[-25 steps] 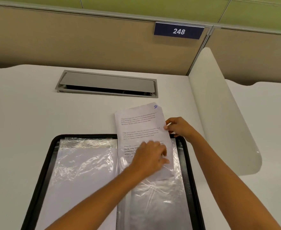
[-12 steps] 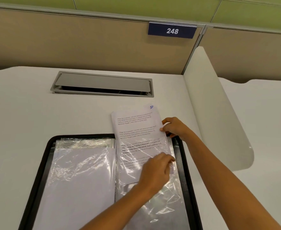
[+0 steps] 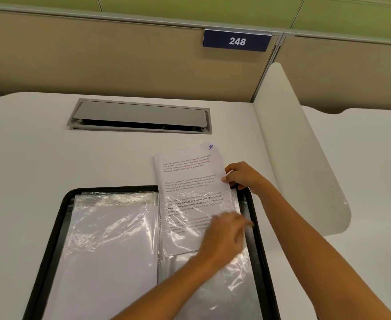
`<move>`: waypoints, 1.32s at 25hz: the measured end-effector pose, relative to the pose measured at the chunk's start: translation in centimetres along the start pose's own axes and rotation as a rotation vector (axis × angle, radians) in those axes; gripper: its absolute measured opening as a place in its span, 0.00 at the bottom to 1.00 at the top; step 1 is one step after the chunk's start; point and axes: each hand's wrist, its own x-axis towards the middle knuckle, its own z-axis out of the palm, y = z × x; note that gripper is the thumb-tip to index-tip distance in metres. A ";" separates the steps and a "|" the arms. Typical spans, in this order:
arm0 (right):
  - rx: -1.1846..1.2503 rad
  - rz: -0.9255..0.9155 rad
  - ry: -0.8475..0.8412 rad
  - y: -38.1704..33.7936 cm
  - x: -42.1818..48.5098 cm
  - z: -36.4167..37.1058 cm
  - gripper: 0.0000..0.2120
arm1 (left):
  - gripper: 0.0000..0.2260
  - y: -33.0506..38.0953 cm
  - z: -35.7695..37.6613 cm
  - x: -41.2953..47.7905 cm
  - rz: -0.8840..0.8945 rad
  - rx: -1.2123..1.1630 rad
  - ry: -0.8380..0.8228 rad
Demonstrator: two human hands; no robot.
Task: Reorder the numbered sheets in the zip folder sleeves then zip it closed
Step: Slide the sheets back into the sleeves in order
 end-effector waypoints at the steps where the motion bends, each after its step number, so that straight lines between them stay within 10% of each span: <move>1: 0.002 -0.004 -0.008 0.2 0.0 -0.2 0.05 | 0.15 -0.8 -1.1 1.1 -0.067 0.071 0.109; 5: 0.009 -0.002 -0.035 0.2 0.1 -0.5 0.06 | 0.27 -4.4 -4.8 6.2 -0.289 0.348 -0.035; 11: -0.058 -0.005 -0.077 -0.2 0.9 -0.8 0.06 | 0.13 -4.4 -5.7 8.6 -0.245 0.327 -0.279; 21: -0.375 0.126 -0.365 -1.1 0.3 -2.6 0.06 | 0.10 -3.2 -4.9 8.3 -0.255 0.207 -0.139; 28: -0.095 -0.063 -0.077 -0.8 2.0 -1.0 0.09 | 0.11 -4.3 -5.3 8.1 -0.215 0.228 0.042; 33: -0.422 0.000 -0.322 -0.3 1.4 -1.9 0.09 | 0.17 -8.8 -9.6 9.0 -0.268 0.450 0.162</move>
